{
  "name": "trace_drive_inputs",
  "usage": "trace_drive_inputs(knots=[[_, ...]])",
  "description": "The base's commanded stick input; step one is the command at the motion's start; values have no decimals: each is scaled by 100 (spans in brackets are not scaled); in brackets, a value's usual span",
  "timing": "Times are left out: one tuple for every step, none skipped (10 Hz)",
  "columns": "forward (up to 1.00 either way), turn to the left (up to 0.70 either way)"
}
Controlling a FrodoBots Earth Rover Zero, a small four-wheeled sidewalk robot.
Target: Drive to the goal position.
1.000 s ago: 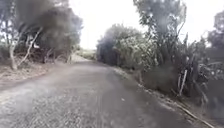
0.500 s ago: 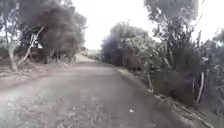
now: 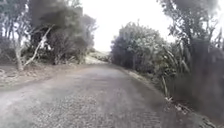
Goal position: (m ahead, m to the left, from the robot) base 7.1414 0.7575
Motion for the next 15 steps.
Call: trace_drive_inputs(knots=[[70, 4], [70, 2], [70, 0], [70, 0], [70, 0], [70, 0], [70, 0], [70, 0], [70, 0], [70, 0], [70, 0], [70, 0], [70, 0], [70, 0], [70, 0]])
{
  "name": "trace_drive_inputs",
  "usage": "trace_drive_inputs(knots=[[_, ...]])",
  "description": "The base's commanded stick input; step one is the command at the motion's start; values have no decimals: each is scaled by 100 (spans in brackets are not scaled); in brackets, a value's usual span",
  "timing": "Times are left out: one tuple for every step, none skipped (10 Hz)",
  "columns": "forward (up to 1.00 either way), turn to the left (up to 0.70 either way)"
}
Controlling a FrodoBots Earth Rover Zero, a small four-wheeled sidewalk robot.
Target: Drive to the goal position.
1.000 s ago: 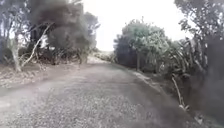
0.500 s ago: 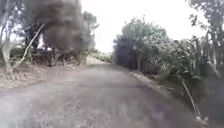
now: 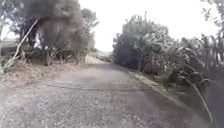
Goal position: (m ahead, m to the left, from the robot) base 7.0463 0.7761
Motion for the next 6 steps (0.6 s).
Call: trace_drive_inputs(knots=[[70, 0], [70, 0], [70, 0], [70, 0], [70, 0], [70, 0]])
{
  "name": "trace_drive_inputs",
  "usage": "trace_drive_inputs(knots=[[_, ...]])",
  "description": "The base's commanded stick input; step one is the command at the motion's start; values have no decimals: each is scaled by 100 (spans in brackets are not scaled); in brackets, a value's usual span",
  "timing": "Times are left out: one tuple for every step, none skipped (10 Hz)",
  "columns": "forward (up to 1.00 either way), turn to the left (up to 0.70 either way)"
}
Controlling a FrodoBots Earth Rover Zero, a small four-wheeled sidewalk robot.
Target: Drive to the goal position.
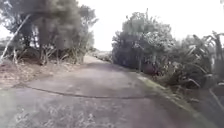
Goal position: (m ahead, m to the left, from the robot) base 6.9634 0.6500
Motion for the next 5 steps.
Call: trace_drive_inputs(knots=[[70, 0], [70, 0], [70, 0], [70, 1], [70, 2]])
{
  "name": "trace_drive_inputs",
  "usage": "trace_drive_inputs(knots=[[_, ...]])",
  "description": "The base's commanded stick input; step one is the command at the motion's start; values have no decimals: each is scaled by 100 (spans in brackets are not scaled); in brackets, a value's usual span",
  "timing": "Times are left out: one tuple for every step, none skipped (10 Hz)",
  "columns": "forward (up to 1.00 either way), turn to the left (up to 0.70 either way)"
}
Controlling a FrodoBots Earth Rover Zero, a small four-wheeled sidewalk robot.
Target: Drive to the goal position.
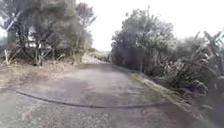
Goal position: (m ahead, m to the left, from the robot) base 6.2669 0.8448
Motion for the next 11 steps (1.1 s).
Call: trace_drive_inputs(knots=[[70, 2], [70, 2], [70, 2], [70, 2], [70, 2], [70, 2], [70, 2], [70, 2], [70, 3], [70, 3], [70, 3]])
